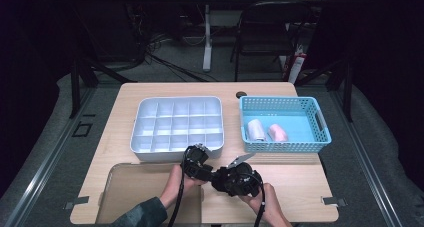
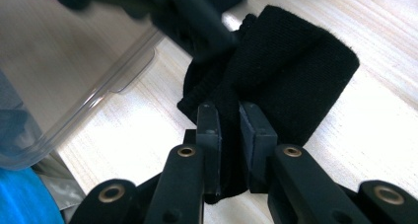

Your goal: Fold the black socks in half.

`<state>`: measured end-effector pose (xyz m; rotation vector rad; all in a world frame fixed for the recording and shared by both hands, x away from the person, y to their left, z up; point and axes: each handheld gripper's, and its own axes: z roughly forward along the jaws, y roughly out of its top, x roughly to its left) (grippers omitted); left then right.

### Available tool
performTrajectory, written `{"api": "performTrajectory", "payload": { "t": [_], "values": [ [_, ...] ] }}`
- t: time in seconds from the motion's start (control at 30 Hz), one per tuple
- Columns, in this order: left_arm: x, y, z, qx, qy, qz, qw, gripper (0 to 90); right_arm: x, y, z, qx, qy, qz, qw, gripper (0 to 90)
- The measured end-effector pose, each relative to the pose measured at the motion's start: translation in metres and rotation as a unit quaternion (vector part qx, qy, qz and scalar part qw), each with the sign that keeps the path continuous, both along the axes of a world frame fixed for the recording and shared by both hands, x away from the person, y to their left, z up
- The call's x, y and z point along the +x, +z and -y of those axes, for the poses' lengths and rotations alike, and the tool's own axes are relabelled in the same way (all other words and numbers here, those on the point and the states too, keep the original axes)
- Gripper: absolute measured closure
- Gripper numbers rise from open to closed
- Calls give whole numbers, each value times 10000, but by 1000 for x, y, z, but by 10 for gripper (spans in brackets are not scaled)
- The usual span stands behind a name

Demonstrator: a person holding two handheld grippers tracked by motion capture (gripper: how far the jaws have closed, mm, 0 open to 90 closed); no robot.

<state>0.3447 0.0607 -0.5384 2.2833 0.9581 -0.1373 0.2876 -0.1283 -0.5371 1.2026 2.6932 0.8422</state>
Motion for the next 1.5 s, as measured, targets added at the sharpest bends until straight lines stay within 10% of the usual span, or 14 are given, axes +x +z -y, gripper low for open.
{"api": "performTrajectory", "payload": {
  "t": [0.3, 1.0, 1.5],
  "values": [
    [-4, 5, 13, -173, 113, 189, 9996, 368, -2, -3, -7, -83, -31, 40, 10000, 808],
    [5, -21, 25, 69, -48, -186, 9998, 376, -9, -3, -6, -323, -68, -25, 9995, 744],
    [6, -25, 22, -202, -269, -702, 9970, 552, -11, -8, -11, -478, -146, 280, 9984, 766]
  ]
}}
